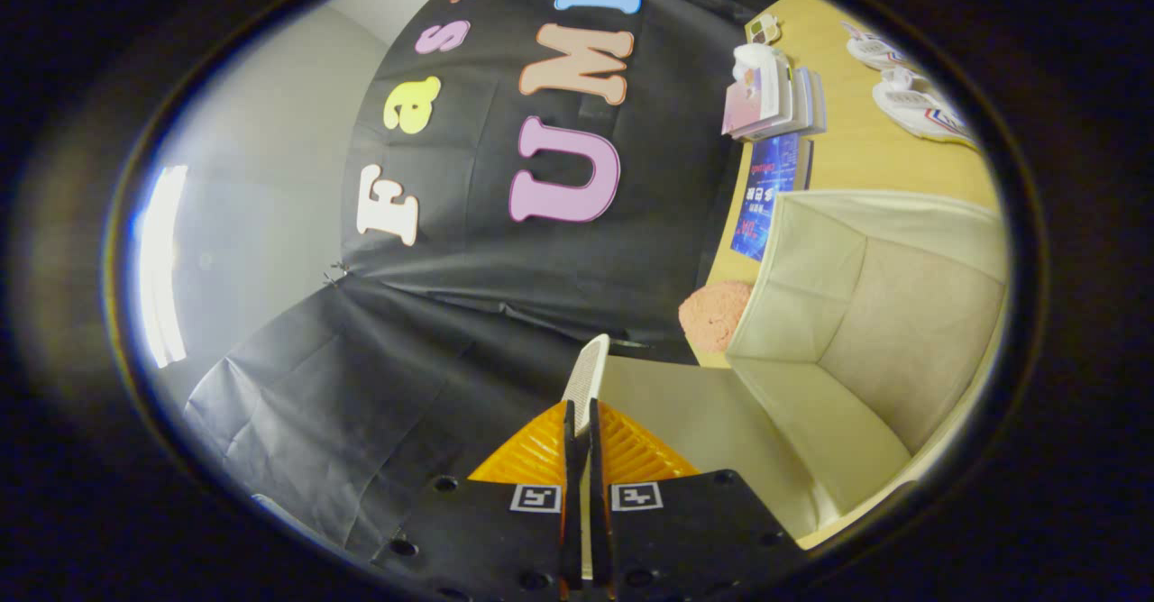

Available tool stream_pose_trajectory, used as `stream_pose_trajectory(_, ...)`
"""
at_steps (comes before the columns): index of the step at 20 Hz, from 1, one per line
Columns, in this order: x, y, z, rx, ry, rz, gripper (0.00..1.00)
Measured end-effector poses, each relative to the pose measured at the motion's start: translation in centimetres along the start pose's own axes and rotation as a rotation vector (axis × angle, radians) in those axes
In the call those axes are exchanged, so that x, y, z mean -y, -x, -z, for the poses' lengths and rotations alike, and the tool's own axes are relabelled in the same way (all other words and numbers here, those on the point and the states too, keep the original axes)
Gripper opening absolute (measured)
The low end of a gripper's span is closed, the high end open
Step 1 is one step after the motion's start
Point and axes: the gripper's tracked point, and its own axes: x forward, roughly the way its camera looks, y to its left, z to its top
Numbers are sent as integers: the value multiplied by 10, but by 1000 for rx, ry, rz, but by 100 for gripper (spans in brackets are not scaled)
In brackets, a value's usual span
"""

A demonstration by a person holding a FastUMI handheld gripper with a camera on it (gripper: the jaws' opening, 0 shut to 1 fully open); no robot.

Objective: Open the storage box then place both shoes into the box .Put the left shoe in first, then the right shoe, with the right side of both shoes facing outward in a uniform manner.

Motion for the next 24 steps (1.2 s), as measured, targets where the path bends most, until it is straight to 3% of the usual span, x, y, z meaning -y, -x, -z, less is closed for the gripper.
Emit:
stream_pose_trajectory(5,9,-20,50,-62,93,66,6)
stream_pose_trajectory(10,29,-18,14,-26,201,143,100)
stream_pose_trajectory(19,36,20,-125,-13,483,224,100)
stream_pose_trajectory(24,89,68,-222,-72,748,406,100)
